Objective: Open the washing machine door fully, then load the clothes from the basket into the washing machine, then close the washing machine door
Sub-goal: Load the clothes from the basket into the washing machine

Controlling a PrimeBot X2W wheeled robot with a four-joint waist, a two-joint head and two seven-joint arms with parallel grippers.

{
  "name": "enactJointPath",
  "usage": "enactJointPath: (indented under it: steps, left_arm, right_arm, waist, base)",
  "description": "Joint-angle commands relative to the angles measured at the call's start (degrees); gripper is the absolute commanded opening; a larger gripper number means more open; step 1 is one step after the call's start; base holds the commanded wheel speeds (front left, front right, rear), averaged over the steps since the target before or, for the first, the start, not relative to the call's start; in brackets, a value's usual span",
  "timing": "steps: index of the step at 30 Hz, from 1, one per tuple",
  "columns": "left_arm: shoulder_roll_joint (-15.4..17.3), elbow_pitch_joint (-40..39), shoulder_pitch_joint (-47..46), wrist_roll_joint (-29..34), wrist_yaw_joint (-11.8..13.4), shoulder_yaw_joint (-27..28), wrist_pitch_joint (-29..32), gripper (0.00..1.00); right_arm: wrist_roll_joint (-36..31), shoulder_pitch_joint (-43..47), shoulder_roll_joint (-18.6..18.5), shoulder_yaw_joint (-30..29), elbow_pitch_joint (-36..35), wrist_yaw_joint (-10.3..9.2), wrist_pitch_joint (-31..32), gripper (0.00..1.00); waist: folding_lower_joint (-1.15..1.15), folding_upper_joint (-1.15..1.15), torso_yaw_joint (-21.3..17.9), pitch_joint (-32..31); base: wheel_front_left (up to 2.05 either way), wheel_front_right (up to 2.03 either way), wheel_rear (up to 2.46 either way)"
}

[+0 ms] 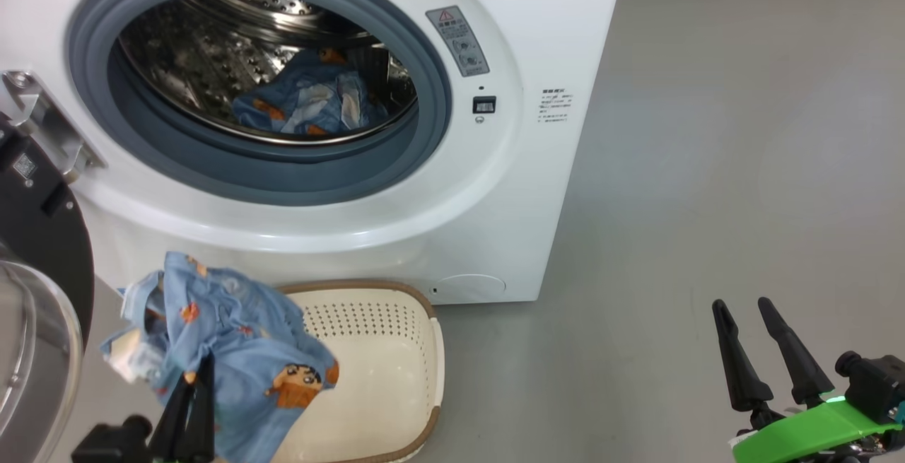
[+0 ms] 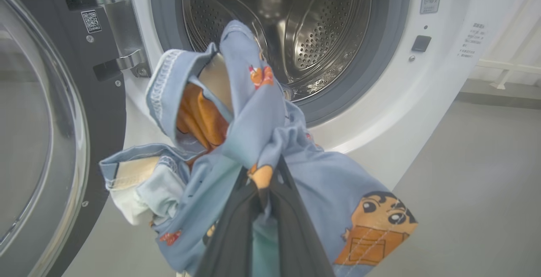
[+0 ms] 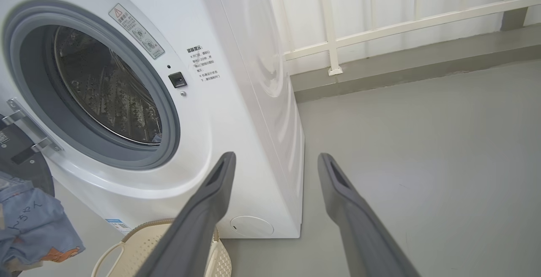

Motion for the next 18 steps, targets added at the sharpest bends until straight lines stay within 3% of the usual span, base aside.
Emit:
enactJointPath:
  steps: [1, 9, 18]
  left_arm:
    - [0.41, -2.54, -0.13, 0.95, -0.09, 2.64, -0.38, 0.00]
    - [-1.53, -6.38, 2.98, 2.48, -0.09, 5.02, -0.38, 0.00]
    - [-2.03, -5.53, -0.62, 2.00, -0.09, 4.85, -0.38, 0.00]
  right_arm:
    - [0.90, 0.52, -1.06, 0.90, -1.39, 0.09, -0.27, 1.00]
    - [0.92, 0.34, -0.77, 0.70, -1.58, 0.09, -0.27, 1.00]
    - [0.64, -0.78, 0.02, 0.89, -2.09, 0.09, -0.27, 1.00]
  waist:
    - [0.00, 0.00, -0.18, -0.31]
    - [0.00, 0.00, -0.71, -0.03]
    - [0.00, 0.00, -1.02, 2.46]
  base:
    - [0.00, 0.00, 0.00]
    - [0.00, 0.00, 0.00]
    - [0.00, 0.00, 0.00]
